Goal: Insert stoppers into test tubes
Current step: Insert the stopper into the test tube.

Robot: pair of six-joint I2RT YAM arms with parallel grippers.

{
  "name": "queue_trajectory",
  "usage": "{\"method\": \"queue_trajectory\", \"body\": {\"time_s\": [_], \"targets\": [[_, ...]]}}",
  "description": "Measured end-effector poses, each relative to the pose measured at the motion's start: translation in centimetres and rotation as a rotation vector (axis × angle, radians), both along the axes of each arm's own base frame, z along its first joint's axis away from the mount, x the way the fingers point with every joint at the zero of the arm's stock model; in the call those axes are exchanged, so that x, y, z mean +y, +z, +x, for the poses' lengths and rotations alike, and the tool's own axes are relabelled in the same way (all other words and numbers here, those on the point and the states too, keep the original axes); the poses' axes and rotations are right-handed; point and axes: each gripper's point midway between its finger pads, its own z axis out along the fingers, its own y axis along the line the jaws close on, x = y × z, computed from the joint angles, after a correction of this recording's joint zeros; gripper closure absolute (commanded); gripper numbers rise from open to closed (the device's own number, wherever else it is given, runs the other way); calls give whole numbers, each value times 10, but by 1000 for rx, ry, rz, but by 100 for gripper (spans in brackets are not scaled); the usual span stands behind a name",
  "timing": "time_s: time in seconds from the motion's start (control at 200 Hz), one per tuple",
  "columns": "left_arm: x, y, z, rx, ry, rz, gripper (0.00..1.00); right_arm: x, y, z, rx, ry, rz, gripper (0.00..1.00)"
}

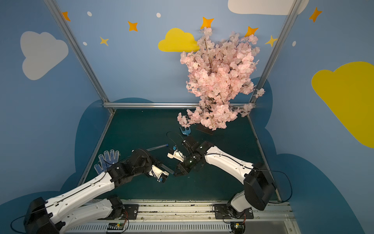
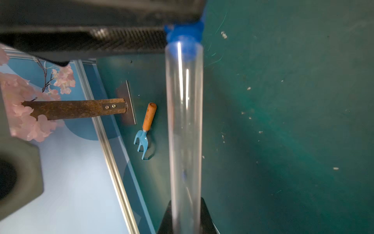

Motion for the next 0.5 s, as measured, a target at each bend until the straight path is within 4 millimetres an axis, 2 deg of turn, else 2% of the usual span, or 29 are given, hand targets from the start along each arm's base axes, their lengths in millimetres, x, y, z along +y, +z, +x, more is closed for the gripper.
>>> {"method": "queue_trajectory", "body": {"time_s": [0.31, 0.501], "targets": [[-7, -16, -8, 150, 25, 16, 98, -7, -7, -5, -45, 37, -83, 100], [-8, -21, -12, 178, 37, 30, 98, -7, -10, -7, -44, 52, -116, 100]]}}
